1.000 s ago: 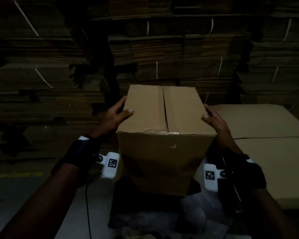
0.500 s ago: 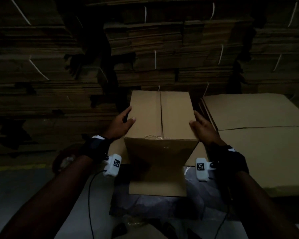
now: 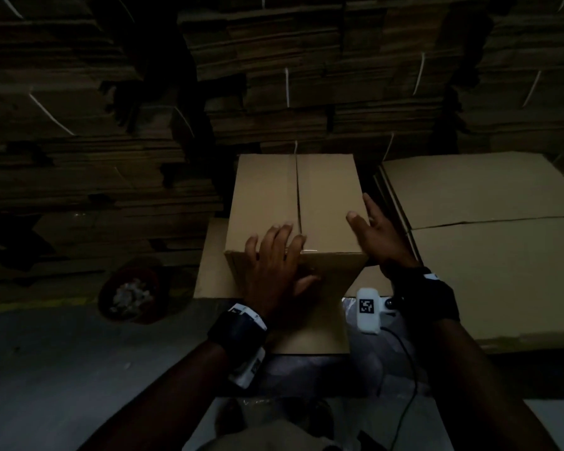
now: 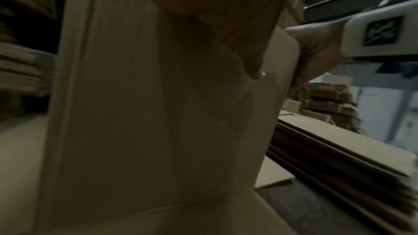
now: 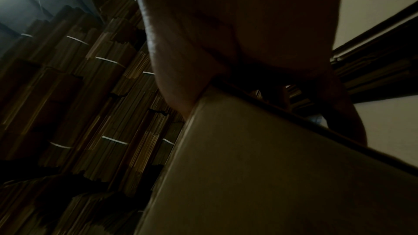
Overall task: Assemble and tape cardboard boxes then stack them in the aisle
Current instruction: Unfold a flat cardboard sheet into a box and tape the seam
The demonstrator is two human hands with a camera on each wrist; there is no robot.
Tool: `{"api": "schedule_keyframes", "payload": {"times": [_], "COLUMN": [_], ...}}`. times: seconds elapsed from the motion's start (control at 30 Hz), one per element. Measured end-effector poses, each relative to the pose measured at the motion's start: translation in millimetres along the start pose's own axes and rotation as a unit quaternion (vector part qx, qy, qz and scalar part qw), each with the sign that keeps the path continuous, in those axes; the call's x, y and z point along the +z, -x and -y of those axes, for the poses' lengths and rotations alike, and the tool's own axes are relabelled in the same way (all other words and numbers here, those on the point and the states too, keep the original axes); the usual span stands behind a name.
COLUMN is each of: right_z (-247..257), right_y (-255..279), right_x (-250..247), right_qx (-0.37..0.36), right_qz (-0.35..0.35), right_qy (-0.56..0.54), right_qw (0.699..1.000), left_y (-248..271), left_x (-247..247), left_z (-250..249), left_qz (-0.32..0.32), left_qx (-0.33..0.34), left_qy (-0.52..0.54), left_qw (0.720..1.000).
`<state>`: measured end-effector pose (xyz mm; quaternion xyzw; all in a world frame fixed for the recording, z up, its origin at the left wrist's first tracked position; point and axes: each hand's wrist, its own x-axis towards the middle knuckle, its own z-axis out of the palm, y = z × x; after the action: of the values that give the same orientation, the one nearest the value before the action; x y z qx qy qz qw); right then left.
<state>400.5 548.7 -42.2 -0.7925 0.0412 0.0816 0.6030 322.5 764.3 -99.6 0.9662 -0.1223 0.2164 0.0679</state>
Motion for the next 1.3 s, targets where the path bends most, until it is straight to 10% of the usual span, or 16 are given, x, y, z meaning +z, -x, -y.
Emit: {"api": "schedule_keyframes", "payload": {"times": [0.33,0.43,0.53,0.6,0.7,0.8,1.03,1.3], "right_z": [-1.3,-0.9,-0.5,-1.6,1.5,-4.7,0.6,2.2], "right_y": [0.0,1.5,1.5,0.5,3.0,-0.6,2.3,3.5], "right_x": [0.7,1.0,0.3,0.0,0.2,-1.1,-0.4,-0.1], "right_qx": [-0.009,-0.009,-0.012,-0.017,-0.015,-0.012,-0.016,-0.006], "right_qz": [0.001,0.004,0.005,0.003,0.009,0.007,0.006,0.007], "right_qy": [-0.005,-0.012,-0.009,-0.008,-0.01,0.002,-0.016,-0.019], "right_qw": [1.0,1.0,1.0,1.0,1.0,1.0,1.0,1.0], "left_y": [1.9,-8.5,-33.3,-55.0,-83.8,-97.7,-115.0,-155.7], "left_x": [-4.4,-32.3,-62.1,-69.2,-66.1,-57.5,-42.1,-52.7], "left_z": [10.8,11.6,12.8,18.0,30.5,39.7,46.3,46.9], "left_qz": [-0.144,-0.137,-0.089,-0.023,0.041,0.086,0.166,0.301], "left_qx": [0.054,-0.036,-0.187,-0.262,-0.273,-0.206,-0.085,-0.086], "left_qy": [0.046,0.164,0.362,0.518,0.622,0.523,0.295,0.144], "left_qw": [0.987,0.976,0.909,0.814,0.733,0.822,0.937,0.939]}}
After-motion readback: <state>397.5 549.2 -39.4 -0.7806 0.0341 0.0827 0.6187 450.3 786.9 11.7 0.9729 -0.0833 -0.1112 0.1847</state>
